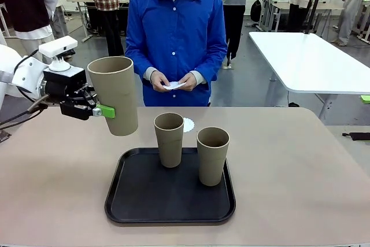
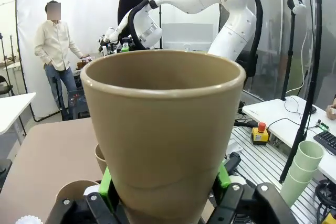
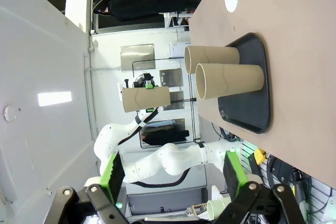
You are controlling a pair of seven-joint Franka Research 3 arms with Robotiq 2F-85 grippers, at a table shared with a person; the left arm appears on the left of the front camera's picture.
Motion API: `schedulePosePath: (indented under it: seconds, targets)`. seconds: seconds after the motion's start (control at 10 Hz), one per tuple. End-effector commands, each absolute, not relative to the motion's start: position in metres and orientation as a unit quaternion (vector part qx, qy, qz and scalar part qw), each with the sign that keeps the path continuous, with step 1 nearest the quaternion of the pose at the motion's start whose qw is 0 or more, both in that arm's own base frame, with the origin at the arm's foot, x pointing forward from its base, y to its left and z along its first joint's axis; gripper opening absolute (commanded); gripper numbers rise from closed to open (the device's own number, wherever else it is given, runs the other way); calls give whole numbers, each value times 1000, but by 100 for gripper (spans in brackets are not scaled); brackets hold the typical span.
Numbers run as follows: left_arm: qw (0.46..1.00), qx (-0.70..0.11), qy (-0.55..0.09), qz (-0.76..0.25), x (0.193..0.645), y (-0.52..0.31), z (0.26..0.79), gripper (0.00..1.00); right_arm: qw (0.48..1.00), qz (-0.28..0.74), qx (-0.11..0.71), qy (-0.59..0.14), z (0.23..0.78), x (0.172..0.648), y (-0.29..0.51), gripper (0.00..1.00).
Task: Place coasters on the table and set cups on them.
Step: Pick up one Reusable plastic cup and place it on a coaster set by the human.
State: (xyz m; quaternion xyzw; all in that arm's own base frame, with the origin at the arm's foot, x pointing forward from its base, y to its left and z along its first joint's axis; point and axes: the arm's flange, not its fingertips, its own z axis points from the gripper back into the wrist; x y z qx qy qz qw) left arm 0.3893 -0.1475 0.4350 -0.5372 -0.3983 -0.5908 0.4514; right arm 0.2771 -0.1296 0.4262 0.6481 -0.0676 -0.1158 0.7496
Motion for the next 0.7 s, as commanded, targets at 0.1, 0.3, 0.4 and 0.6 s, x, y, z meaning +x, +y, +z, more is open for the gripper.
schedulePosePath:
  seconds: [0.1,0.3,0.4,0.6]
  targets:
    - [449,-539,-395,-593,392,-148,432,25,748,-115,650,-70,428,277,-129,100]
    - [454,-540,-395,-588,390,-148,430,85,748,-115,650,-70,428,277,-129,100]
    - [451,-532,-400,-594,417,-145,431,85,748,-115,650,-70,428,277,-129,100]
    - [457,-510,-414,-600,470,-141,425,85,748,-115,650,-70,428,277,-129,100]
